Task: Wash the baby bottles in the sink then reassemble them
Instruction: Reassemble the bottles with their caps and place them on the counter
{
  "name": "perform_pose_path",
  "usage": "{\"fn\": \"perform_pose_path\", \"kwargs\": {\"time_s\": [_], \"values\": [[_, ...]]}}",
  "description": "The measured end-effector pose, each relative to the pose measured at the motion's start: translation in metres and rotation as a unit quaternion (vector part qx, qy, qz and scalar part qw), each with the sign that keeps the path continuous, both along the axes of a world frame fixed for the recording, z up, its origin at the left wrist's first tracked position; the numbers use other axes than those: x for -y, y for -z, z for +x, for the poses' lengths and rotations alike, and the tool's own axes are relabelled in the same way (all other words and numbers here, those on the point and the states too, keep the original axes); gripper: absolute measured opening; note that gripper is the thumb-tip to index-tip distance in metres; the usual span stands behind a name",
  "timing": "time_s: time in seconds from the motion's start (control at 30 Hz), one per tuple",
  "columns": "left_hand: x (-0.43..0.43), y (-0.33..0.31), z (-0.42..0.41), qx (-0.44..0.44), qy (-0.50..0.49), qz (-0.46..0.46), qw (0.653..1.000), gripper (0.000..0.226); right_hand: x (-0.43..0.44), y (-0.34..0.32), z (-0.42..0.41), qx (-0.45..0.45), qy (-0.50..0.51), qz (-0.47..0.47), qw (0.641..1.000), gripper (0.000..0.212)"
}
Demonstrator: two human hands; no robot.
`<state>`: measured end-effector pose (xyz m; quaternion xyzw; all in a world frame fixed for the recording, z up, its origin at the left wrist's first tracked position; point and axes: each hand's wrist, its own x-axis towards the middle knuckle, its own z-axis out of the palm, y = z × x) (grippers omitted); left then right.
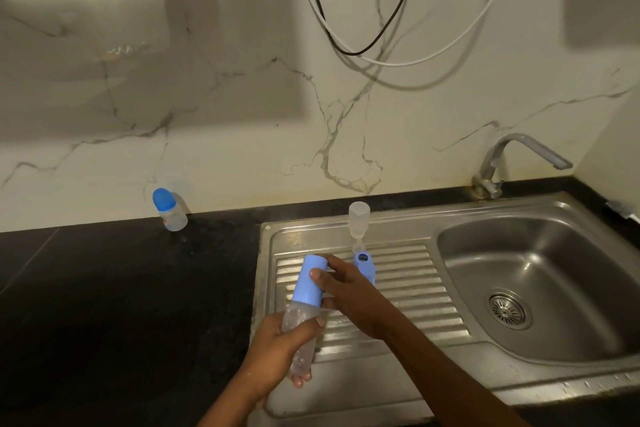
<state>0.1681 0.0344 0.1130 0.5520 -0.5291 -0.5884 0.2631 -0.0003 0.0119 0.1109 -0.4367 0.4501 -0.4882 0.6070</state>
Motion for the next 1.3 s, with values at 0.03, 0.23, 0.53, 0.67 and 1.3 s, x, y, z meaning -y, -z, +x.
{"fn": "perform_pose_path", "kwargs": {"time_s": [0.03, 0.23, 0.53, 0.67, 1.3], "values": [[0.001, -0.001, 0.003, 0.002, -0.001, -0.011, 1.000, 0.028, 0.001, -0.001, 0.002, 0.002, -0.003, 0.001, 1.000, 0.026], [0.005, 0.009, 0.018, -0.022, -0.035, -0.040, 0.998, 0.031, 0.015, -0.001, 0.017, -0.033, -0.046, 0.000, 0.998, 0.029], [0.069, 0.015, 0.081, 0.019, -0.094, -0.105, 0.990, 0.044, 0.057, 0.026, 0.118, -0.221, -0.004, -0.029, 0.975, 0.024], [0.103, 0.019, 0.115, 0.036, -0.068, -0.117, 0.990, 0.041, 0.099, 0.029, 0.153, -0.255, -0.030, -0.001, 0.966, 0.035], [0.342, 0.098, 0.180, 0.042, -0.127, -0.186, 0.973, 0.026, 0.348, 0.071, 0.241, -0.347, 0.052, -0.012, 0.936, 0.043]]}}
